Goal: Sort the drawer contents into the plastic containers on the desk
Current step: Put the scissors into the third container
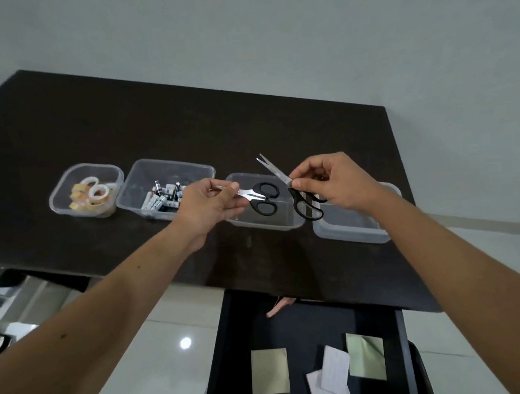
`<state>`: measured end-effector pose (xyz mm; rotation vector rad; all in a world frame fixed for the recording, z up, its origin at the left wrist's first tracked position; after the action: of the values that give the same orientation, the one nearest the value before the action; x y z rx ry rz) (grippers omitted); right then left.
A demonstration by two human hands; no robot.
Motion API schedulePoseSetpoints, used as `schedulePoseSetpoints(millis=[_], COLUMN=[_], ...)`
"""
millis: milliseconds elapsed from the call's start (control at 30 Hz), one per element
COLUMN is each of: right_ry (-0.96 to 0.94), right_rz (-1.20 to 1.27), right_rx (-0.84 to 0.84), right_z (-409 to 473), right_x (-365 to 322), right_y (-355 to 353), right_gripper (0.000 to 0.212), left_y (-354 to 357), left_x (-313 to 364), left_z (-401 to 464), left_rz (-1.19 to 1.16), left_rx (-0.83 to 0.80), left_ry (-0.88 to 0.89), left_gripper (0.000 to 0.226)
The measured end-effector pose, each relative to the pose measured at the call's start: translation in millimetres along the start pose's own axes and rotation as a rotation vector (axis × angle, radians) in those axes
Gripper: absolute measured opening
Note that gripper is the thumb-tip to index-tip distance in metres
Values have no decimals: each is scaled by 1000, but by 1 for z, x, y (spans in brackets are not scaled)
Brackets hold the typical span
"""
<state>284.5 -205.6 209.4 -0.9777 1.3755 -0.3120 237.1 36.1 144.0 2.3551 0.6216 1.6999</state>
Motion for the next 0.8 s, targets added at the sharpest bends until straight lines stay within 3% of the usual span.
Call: schedulePoseSetpoints(millis=[167, 433, 667, 800], right_ry=[25, 35, 40, 36], right_rz=[-23, -70, -167, -164], right_rx=[-42, -115, -186, -110], right_z=[23, 36, 50, 51], right_x=[11, 18, 8, 3], right_y=[3, 26, 56, 62], right_gripper=[7, 8, 9, 13], left_y=[1, -8, -19, -27], left_x=[-12, 1, 9, 5], left_z=[19, 17, -1, -10], left_rz=[187, 386, 168, 125], left_rx=[-42, -99, -90, -90], left_ry=[-114, 96, 127, 111], left_gripper=[12, 36, 21, 22])
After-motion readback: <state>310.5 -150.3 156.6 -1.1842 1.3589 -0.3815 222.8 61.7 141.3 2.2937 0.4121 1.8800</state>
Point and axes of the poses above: each hand's wrist, its own z-axis towards the middle knuckle, its own y-axis out of the palm, x = y × z, the point moved 7 cm from there along z, towards the middle knuckle, and after that the axes turned 13 degrees about -z, right-handed, at the moved point
